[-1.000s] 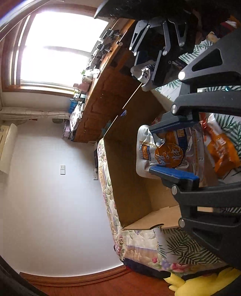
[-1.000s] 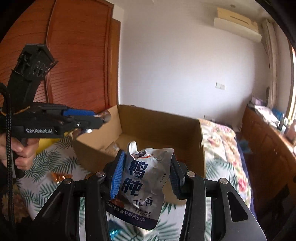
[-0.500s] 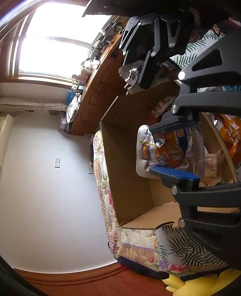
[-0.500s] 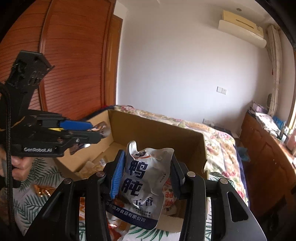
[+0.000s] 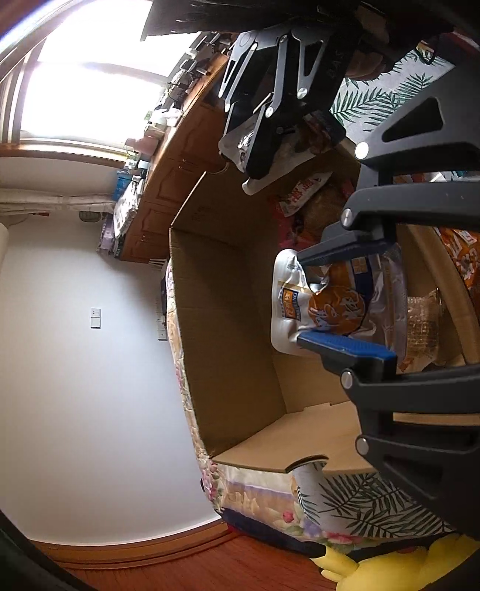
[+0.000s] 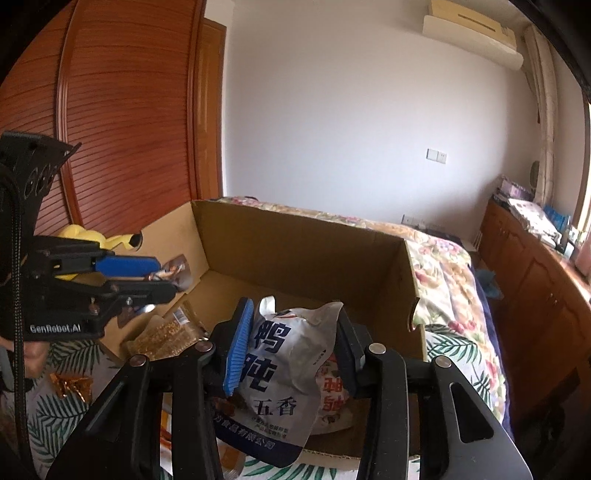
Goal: Organize snacks
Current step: 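Carry the pouch and the white bag over the box with both grippers, then open both grippers to drop the pouch and bag into the box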
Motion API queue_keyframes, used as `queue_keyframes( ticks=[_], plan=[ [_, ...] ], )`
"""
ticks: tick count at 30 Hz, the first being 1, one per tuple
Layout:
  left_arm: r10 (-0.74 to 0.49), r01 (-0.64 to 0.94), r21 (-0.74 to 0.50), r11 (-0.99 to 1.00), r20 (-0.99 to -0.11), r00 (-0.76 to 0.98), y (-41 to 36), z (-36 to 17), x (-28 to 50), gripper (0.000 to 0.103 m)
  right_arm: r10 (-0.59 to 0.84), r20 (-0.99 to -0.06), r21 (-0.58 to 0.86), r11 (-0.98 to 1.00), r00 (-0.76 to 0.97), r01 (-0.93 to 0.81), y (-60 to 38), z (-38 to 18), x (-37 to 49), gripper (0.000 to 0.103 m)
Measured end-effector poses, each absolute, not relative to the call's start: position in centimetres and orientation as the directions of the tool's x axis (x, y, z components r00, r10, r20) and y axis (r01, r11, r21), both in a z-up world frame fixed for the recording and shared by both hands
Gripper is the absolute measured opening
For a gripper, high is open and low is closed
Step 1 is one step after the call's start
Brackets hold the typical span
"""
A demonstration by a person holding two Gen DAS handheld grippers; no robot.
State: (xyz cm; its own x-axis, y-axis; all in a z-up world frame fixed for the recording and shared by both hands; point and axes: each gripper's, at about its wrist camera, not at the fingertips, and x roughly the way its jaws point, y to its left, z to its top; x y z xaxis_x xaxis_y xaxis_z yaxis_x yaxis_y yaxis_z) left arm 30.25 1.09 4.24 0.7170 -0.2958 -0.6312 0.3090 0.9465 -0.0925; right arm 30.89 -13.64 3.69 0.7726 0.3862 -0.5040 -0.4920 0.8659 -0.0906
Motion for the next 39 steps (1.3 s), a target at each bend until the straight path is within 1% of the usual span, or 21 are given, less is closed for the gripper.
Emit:
queue_keyframes(
  ticks=[6, 18, 26, 28, 30, 34, 39],
  plan=[
    [-0.295, 0.319, -0.081, 0.944, -0.639, 0.71, 0.4, 3.9, 30.1, 0.036, 0.388, -0.511, -0.087, 0.865, 0.767, -0.495, -13.7, 3.8, 31.0, 0.038],
    [-0.291, 0.319, -0.082, 0.944, -0.661, 0.691, -0.1, 2.8, 30.0, 0.036, 0.37, -0.568, -0.07, 0.868, 0.735, -0.491, -13.5, 2.3, 32.2, 0.04],
    [-0.297, 0.306, -0.106, 0.946, -0.659, 0.691, 0.1, 2.6, 30.0, 0.038, 0.372, -0.558, -0.057, 0.875, 0.742, -0.482, -14.7, 2.5, 30.9, 0.043],
    [-0.298, 0.303, -0.11, 0.947, -0.658, 0.691, 0.1, 2.6, 30.0, 0.045, 0.373, -0.555, -0.053, 0.876, 0.743, -0.479, -15.0, 2.6, 30.3, 0.043],
    [-0.295, 0.298, -0.111, 0.948, -0.657, 0.694, 0.1, 2.7, 29.8, 0.051, 0.374, -0.552, -0.051, 0.877, 0.745, -0.479, -15.1, 2.7, 29.8, 0.044],
    [-0.317, 0.307, -0.132, 0.943, -0.645, 0.696, 0.2, 3.1, 28.8, 0.054, 0.383, -0.536, -0.041, 0.878, 0.752, -0.476, -15.6, 3.3, 28.1, 0.044],
    [-0.336, 0.33, -0.131, 0.935, -0.627, 0.702, 0.1, 4.0, 26.7, 0.055, 0.389, -0.526, -0.031, 0.88, 0.756, -0.474, -16.5, 3.7, 25.6, 0.045]
  ],
)
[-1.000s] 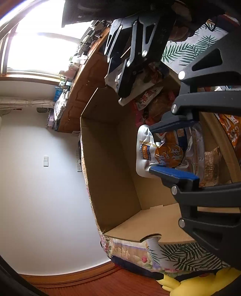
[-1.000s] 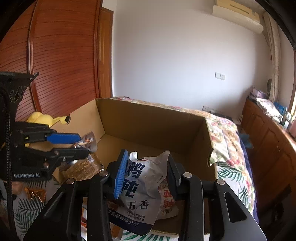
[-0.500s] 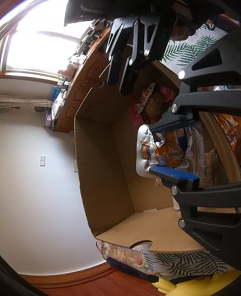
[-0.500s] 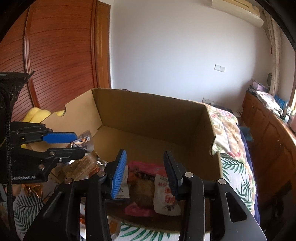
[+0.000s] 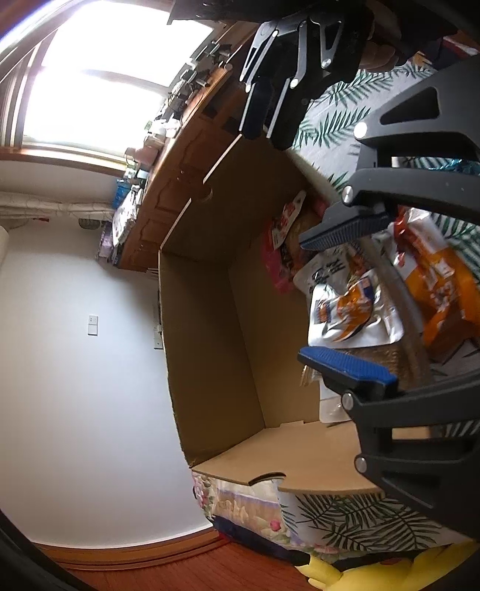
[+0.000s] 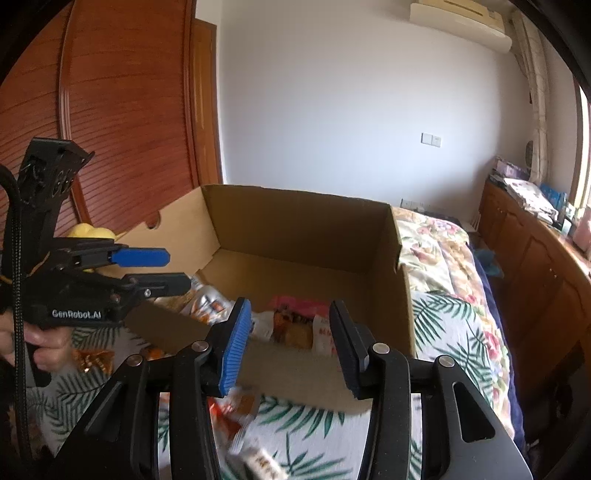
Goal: Organize snacks
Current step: 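Open both grippers to drop the pouch and bag into the box, then withdraw both grippers from the box toward the remaining snacks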
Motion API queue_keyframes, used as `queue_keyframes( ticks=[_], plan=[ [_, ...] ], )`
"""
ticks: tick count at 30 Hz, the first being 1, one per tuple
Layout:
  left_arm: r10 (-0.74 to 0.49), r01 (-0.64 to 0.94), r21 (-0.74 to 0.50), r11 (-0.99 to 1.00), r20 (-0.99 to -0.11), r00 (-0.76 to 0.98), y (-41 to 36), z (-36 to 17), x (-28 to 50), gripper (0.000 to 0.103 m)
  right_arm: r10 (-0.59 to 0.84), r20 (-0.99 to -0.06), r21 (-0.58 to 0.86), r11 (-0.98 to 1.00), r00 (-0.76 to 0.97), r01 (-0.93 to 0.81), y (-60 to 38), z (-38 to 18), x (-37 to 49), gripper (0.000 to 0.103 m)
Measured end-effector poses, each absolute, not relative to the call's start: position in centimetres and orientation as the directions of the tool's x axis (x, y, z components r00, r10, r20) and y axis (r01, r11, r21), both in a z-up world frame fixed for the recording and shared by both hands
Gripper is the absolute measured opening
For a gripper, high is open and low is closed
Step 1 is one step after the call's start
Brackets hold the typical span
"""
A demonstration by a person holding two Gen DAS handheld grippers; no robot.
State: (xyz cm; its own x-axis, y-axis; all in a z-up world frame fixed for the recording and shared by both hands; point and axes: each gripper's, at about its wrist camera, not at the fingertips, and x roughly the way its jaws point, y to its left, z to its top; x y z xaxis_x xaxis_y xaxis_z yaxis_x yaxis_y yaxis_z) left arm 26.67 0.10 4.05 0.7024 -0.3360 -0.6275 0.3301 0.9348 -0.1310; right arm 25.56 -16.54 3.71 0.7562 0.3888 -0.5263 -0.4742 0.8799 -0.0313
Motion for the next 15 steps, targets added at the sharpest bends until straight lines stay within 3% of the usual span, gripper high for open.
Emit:
queue_keyframes(
  ticks=[15],
  plan=[
    [-0.347, 0.376, -0.078, 0.923, -0.589, 0.73, -0.8, 4.6, 20.1, 0.057, 0.376, -0.602, 0.032, 0.893, 0.705, -0.449, -18.8, -0.8, 20.7, 0.045]
  ],
)
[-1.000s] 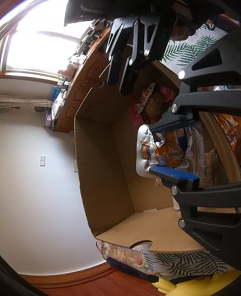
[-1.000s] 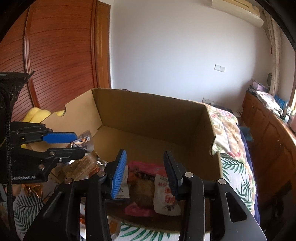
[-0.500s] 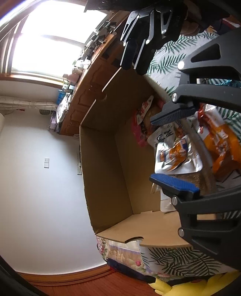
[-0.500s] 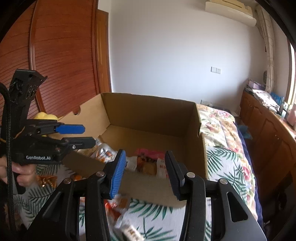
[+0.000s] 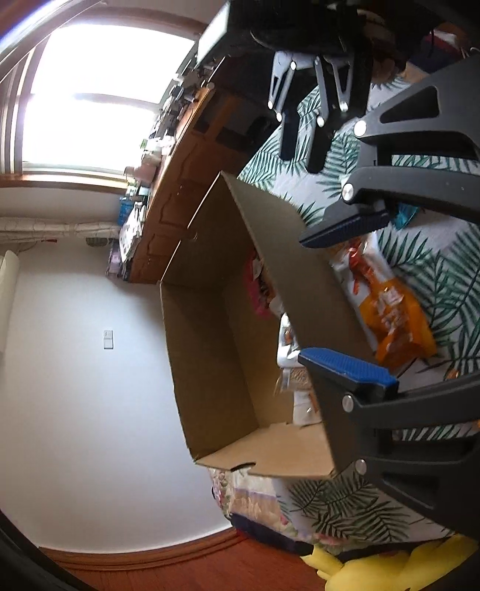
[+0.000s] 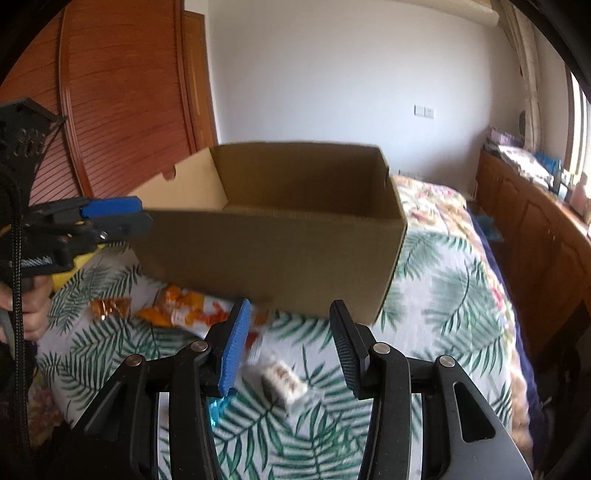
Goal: Organize snacks
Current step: 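Withdraw both grippers from the box toward the remaining snacks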
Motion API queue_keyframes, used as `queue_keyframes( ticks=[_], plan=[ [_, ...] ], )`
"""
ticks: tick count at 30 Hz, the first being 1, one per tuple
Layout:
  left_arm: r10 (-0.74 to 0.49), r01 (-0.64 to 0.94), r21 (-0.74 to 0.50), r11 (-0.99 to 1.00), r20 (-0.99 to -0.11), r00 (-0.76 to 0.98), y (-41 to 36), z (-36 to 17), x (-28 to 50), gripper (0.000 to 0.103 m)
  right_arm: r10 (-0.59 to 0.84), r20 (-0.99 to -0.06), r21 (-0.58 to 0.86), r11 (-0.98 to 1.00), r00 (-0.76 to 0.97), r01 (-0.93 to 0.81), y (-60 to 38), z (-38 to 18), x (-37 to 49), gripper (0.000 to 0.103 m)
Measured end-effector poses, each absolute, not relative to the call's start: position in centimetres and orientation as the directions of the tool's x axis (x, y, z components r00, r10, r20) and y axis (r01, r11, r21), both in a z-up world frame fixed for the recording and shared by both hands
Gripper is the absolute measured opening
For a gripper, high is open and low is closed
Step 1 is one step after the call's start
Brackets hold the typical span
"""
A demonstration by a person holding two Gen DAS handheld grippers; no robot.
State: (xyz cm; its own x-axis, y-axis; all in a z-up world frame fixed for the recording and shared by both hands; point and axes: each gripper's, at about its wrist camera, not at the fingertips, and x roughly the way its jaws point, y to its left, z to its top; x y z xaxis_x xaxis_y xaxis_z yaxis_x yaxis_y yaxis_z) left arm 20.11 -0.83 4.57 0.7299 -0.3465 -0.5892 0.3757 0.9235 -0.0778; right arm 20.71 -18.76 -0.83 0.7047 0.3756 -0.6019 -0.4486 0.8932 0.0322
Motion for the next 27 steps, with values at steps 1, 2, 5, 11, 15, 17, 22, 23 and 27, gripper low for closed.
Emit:
queue_keyframes(
  ticks=[1, 2, 5, 11, 15, 17, 22, 23, 27],
  plan=[
    [-0.344, 0.376, -0.073, 0.924, -0.59, 0.731, -0.9, 4.6, 19.8, 0.057, 0.374, -0.61, 0.035, 0.893, 0.699, -0.448, -18.8, -1.3, 20.6, 0.045],
    [-0.344, 0.381, -0.066, 0.922, -0.589, 0.731, -1.0, 4.5, 19.5, 0.057, 0.373, -0.616, 0.035, 0.893, 0.694, -0.449, -18.8, -1.6, 20.5, 0.045],
    [-0.348, 0.394, -0.054, 0.917, -0.589, 0.729, -1.3, 4.4, 18.6, 0.057, 0.371, -0.64, 0.035, 0.889, 0.672, -0.457, -18.6, -2.7, 20.5, 0.045],
    [-0.35, 0.417, -0.036, 0.908, -0.61, 0.71, -1.9, 2.8, 17.5, 0.057, 0.36, -0.697, 0.029, 0.879, 0.62, -0.476, -18.3, -5.1, 21.8, 0.045],
    [-0.343, 0.423, -0.033, 0.905, -0.644, 0.684, -2.2, 0.9, 17.8, 0.057, 0.363, -0.723, 0.03, 0.866, 0.588, -0.498, -17.9, -6.0, 22.4, 0.044],
    [-0.339, 0.426, -0.033, 0.904, -0.664, 0.666, -2.4, 0.0, 18.3, 0.057, 0.365, -0.733, 0.031, 0.861, 0.574, -0.508, -17.7, -6.4, 22.5, 0.044],
    [-0.325, 0.446, -0.019, 0.895, -0.712, 0.623, -2.9, -1.8, 19.1, 0.057, 0.332, -0.761, -0.018, 0.848, 0.557, -0.529, -17.1, -7.3, 22.3, 0.042],
    [-0.321, 0.45, -0.014, 0.893, -0.721, 0.615, -3.1, -2.1, 19.3, 0.057, 0.326, -0.764, -0.027, 0.846, 0.557, -0.532, -17.1, -7.5, 22.3, 0.041],
    [-0.31, 0.465, 0.005, 0.885, -0.741, 0.596, -3.8, -2.7, 19.9, 0.057, 0.33, -0.766, -0.02, 0.845, 0.552, -0.534, -17.1, -7.6, 22.2, 0.04]
  ],
)
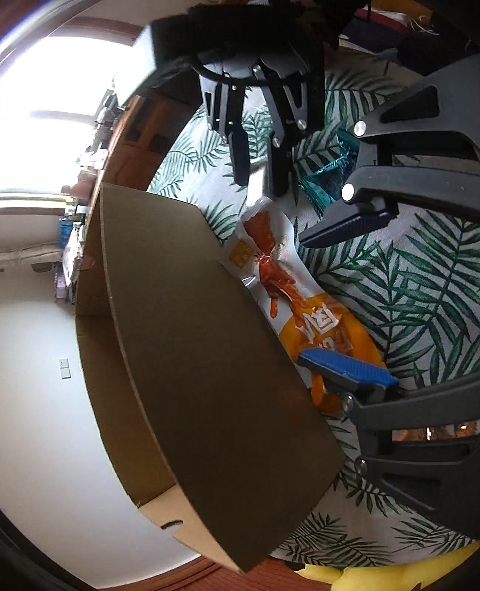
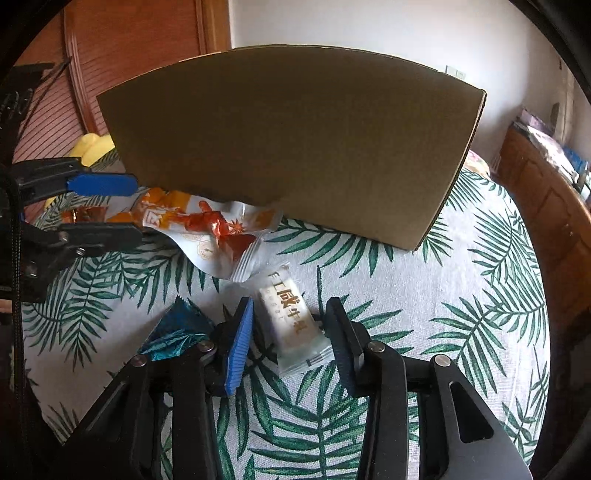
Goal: Organize snacks
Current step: 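Withdraw both grippers from the box toward the remaining snacks, then grasp the long orange-white packet with the left gripper while the right gripper grasps the white bar packet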
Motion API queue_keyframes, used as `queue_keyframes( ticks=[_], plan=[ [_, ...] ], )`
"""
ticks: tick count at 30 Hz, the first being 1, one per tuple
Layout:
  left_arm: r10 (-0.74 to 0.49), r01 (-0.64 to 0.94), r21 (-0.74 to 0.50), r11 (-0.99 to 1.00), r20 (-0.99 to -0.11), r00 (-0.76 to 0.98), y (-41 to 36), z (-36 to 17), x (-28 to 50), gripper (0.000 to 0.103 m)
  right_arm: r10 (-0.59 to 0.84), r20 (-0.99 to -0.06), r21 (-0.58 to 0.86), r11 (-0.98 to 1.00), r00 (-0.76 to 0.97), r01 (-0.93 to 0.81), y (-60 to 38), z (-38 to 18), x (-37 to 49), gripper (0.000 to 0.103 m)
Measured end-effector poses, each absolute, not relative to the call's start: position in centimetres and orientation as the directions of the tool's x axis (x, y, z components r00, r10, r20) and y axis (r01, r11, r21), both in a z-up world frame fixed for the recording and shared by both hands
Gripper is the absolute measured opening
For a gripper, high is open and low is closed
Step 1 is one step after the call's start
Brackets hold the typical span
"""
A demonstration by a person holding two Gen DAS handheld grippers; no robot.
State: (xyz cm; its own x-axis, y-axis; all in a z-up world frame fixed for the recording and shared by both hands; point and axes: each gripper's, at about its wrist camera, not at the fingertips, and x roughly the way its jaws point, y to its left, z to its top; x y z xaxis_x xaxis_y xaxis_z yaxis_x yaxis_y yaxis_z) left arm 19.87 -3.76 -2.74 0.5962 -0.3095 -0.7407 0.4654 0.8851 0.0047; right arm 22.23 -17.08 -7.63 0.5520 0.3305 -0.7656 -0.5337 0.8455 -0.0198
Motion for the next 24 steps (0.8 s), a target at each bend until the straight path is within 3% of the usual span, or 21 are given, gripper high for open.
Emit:
queue_keyframes(
  ticks=[12, 24],
  plan=[
    [-0.229, 0.484, 0.092, 0.87, -0.793, 0.564, -6.0, -4.3, 21.9, 0.057, 0.333, -0.766, -0.014, 0.847, 0.55, -0.532, -17.3, -7.8, 22.6, 0.04],
    [-0.192, 0.495, 0.154, 0.855, -0.793, 0.579, -9.1, -4.6, 23.2, 0.057, 0.331, -0.766, -0.018, 0.847, 0.552, -0.532, -17.1, -7.9, 22.5, 0.04]
  ],
)
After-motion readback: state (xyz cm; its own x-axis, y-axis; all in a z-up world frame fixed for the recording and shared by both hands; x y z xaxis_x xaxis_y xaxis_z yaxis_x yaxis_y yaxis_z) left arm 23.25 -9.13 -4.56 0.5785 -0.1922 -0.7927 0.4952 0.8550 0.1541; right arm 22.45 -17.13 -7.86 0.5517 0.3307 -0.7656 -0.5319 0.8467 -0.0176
